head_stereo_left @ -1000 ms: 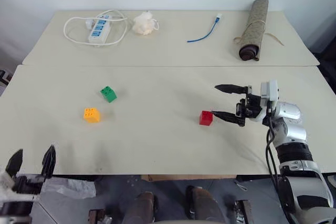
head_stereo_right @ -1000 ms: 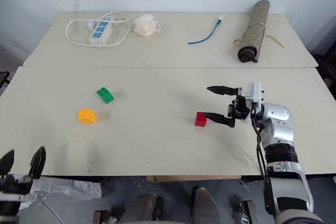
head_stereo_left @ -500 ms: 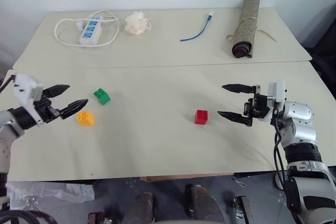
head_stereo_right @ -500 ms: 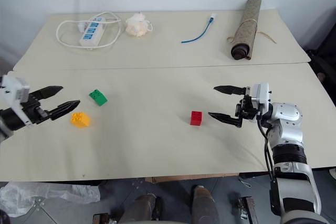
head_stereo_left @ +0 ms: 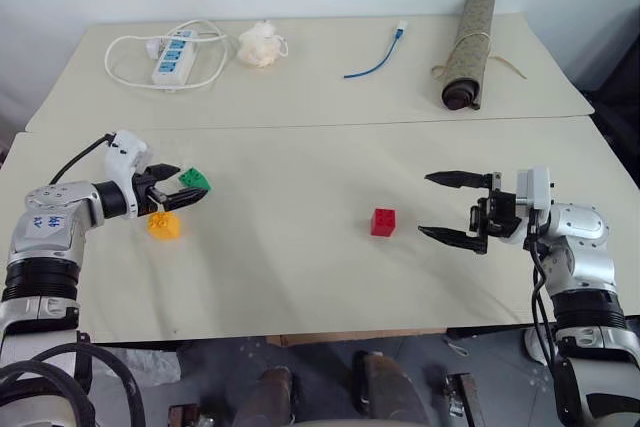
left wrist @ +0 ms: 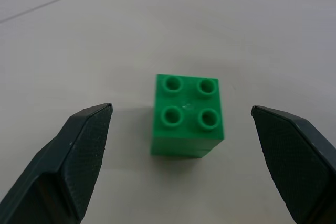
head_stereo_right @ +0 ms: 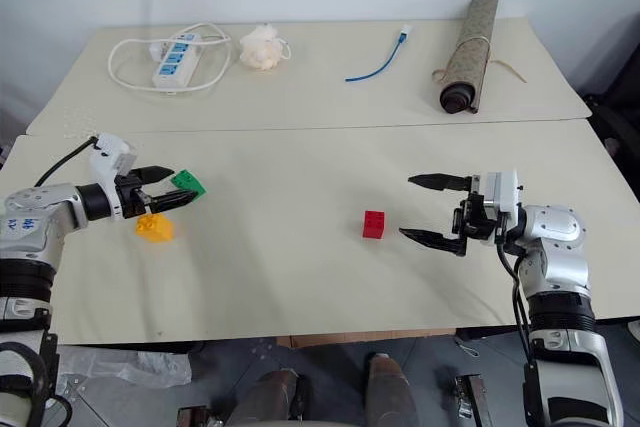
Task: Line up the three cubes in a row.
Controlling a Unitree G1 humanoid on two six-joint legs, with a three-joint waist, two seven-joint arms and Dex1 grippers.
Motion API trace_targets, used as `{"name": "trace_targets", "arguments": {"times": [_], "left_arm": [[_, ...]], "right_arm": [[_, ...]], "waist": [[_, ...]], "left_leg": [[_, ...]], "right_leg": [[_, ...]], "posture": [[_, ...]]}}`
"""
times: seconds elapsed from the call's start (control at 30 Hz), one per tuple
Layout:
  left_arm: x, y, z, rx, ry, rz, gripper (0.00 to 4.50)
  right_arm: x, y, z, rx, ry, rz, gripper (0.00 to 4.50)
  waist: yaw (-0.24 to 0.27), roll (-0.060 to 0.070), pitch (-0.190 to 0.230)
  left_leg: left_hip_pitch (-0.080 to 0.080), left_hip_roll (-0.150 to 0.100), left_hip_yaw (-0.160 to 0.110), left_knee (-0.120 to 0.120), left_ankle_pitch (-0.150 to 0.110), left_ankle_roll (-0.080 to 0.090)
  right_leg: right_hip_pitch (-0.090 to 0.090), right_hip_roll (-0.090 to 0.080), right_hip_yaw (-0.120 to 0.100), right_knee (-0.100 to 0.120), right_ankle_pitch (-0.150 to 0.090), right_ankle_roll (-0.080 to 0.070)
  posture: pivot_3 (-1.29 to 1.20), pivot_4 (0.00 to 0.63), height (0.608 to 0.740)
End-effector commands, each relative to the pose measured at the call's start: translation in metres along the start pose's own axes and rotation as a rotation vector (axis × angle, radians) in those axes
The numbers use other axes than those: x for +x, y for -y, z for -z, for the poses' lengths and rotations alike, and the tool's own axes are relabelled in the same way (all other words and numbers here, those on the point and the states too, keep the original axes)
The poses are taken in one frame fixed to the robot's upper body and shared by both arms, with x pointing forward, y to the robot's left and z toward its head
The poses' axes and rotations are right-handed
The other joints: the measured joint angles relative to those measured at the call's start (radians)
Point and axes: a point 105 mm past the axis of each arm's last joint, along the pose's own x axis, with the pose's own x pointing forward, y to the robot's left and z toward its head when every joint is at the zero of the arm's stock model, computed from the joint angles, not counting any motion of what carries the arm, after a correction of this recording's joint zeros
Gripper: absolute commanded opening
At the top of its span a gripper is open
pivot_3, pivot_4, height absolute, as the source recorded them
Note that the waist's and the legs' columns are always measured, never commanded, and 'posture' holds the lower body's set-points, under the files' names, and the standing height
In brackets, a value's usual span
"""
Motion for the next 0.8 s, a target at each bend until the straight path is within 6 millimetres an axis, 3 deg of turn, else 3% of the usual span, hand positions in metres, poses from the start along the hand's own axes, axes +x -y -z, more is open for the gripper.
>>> {"name": "trace_targets", "arguments": {"times": [0.03,0.3,0.47,0.57,0.63,0.73,0.8], "left_arm": [[0.000,-0.007,-0.009,0.032,0.027,-0.033,3.94],[0.000,-0.003,-0.020,0.093,0.026,0.014,1.57],[0.001,0.009,-0.057,0.218,0.107,0.108,1.50],[0.005,0.032,-0.077,0.366,0.097,0.246,1.50],[0.008,0.050,-0.083,0.442,0.069,0.355,1.50],[0.016,0.059,-0.083,0.473,0.020,0.388,1.50],[0.026,0.078,-0.086,0.491,0.033,0.495,1.50]], "right_arm": [[-0.005,0.001,-0.011,-0.040,0.014,0.010,4.50],[-0.006,-0.002,-0.009,-0.030,0.006,0.018,4.50],[-0.007,-0.002,-0.008,-0.029,0.004,0.025,4.50],[-0.013,0.000,-0.008,-0.038,-0.010,0.041,4.50],[-0.019,-0.001,-0.009,-0.041,-0.027,0.052,4.50],[-0.025,-0.006,-0.009,-0.041,-0.045,0.065,4.50],[-0.033,-0.008,-0.010,-0.035,-0.062,0.083,4.50]], "waist": [[0.000,0.000,0.000],[0.000,0.000,0.000],[0.006,0.000,0.000],[0.013,0.000,0.000],[0.020,0.000,0.000],[0.024,0.000,0.000],[0.026,0.000,0.000]], "left_leg": [[0.000,0.000,0.000,0.000,0.000,0.000],[0.000,0.000,0.000,0.000,0.000,0.000],[0.000,0.000,0.000,0.001,0.000,0.000],[0.000,-0.001,0.000,0.001,0.000,0.000],[-0.001,-0.001,0.000,0.001,0.000,0.000],[-0.001,-0.002,0.000,0.001,0.001,0.001],[-0.001,-0.001,0.000,0.001,0.001,0.001]], "right_leg": [[0.000,0.000,0.000,0.000,0.000,0.000],[-0.001,0.000,0.000,0.001,0.000,0.000],[-0.001,0.000,0.000,0.001,0.000,0.000],[-0.001,0.000,0.000,0.001,0.000,0.000],[-0.001,0.000,0.000,0.001,0.000,0.000],[-0.001,0.000,0.000,0.001,0.000,0.000],[-0.001,0.000,0.000,0.001,0.000,0.000]], "posture": [[0.00,0.150,0.740],[0.00,0.150,0.740],[0.00,0.150,0.740],[0.00,0.150,0.740],[0.00,0.150,0.740],[0.00,0.150,0.740],[0.00,0.150,0.740]]}}
